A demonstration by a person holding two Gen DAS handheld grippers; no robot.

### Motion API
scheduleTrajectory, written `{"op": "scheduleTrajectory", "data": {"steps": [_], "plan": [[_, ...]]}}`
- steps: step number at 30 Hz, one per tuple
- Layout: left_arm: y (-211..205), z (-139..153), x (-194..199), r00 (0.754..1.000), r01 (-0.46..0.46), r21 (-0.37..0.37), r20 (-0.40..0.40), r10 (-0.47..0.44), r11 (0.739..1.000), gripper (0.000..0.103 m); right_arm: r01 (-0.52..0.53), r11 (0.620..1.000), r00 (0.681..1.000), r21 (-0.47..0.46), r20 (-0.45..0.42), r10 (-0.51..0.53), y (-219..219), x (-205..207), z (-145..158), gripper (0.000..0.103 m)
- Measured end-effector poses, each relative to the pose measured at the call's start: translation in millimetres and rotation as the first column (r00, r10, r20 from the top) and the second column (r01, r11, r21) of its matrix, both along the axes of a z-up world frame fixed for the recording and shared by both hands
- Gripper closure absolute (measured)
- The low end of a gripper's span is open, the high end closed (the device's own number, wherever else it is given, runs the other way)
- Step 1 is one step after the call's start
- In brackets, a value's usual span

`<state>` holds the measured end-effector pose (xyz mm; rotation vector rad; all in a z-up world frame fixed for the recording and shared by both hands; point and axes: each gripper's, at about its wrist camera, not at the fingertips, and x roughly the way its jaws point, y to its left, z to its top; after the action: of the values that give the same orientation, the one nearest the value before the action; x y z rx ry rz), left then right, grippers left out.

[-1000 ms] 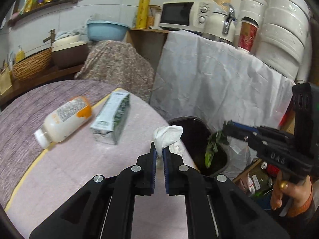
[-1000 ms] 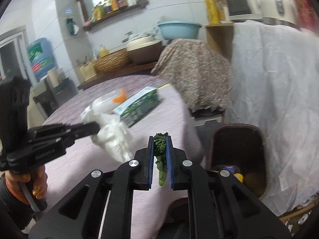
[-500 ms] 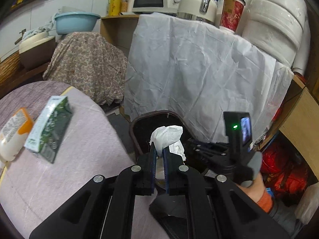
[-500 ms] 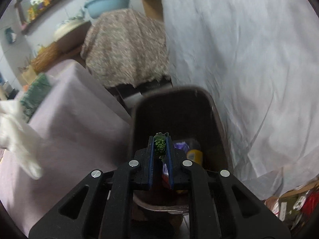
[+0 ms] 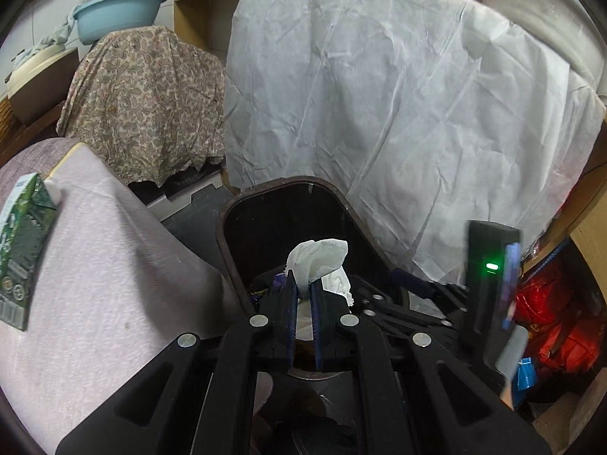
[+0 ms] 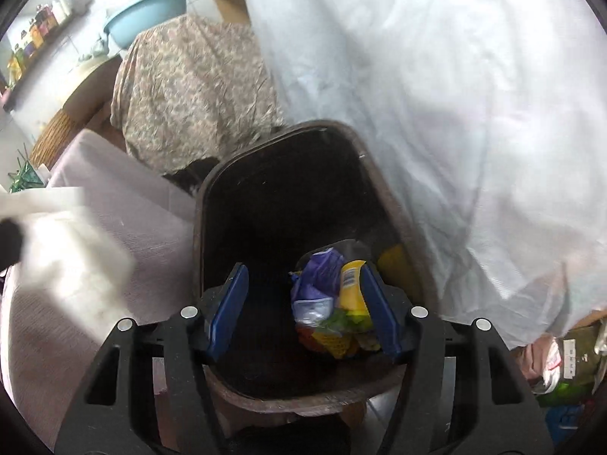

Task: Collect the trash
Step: 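Carry vegetable stem and tissue to the black bin and open both tools, then move both tools back over the bottle and milk carton on the table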

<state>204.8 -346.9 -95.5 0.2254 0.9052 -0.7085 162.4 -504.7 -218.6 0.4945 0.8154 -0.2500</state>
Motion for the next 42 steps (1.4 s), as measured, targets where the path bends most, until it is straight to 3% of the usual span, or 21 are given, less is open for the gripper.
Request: {"op": "scheduleTrajectory", "data": {"steps": [3, 7, 8, 10, 12, 17, 21, 29, 35, 42], "plan": [[-9, -8, 2, 1.000, 0.000, 0.026, -0.004, 0.000, 1.000, 0.095, 0.059, 0.998, 0.998, -0.025, 0.011, -0.058, -7, -17, 6, 0.032], [-14, -13, 3, 1.000, 0.010, 0.022, -0.008, -0.009, 1.000, 0.088, 0.105, 0.993, 0.994, -0.049, -0.013, -0.106, -17, -37, 5, 0.030], [-15, -14, 3, 1.000, 0.011, 0.020, -0.007, -0.011, 1.000, 0.083, 0.113, 0.993, 0.993, -0.046, -0.016, -0.113, -19, -40, 4, 0.029], [-16, -14, 1, 1.000, 0.013, 0.012, -0.001, -0.013, 1.000, 0.050, 0.131, 0.990, 0.991, -0.049, -0.021, -0.132, -22, -48, 2, 0.029], [-14, -12, -1, 1.000, 0.006, -0.003, 0.021, -0.006, 1.000, 0.043, 0.137, 0.989, 0.990, -0.047, -0.018, -0.138, -23, -53, 1, 0.029], [-8, 1, -8, 1.000, 0.023, -0.037, 0.018, -0.022, 0.999, 0.038, 0.145, 0.989, 0.989, -0.035, -0.003, -0.145, -20, -61, 7, 0.027], [4, 20, -27, 0.996, 0.055, -0.062, 0.073, -0.051, 0.997, 0.029, 0.116, 0.993, 0.993, -0.026, 0.010, -0.116, -9, -59, 17, 0.026], [62, 54, -53, 0.989, 0.093, -0.112, 0.129, -0.078, 0.989, 0.017, 0.012, 1.000, 0.999, -0.026, 0.039, -0.011, 34, -57, 43, 0.024], [122, 67, -44, 0.984, 0.058, -0.100, 0.171, -0.041, 0.993, 0.015, -0.075, 0.996, 0.994, -0.051, 0.078, 0.079, 73, -55, 73, 0.024], [211, 74, 6, 0.955, -0.100, 0.035, 0.285, 0.086, 0.994, 0.015, -0.176, 0.981, 0.975, -0.081, 0.126, 0.185, 114, -48, 108, 0.020]]}}
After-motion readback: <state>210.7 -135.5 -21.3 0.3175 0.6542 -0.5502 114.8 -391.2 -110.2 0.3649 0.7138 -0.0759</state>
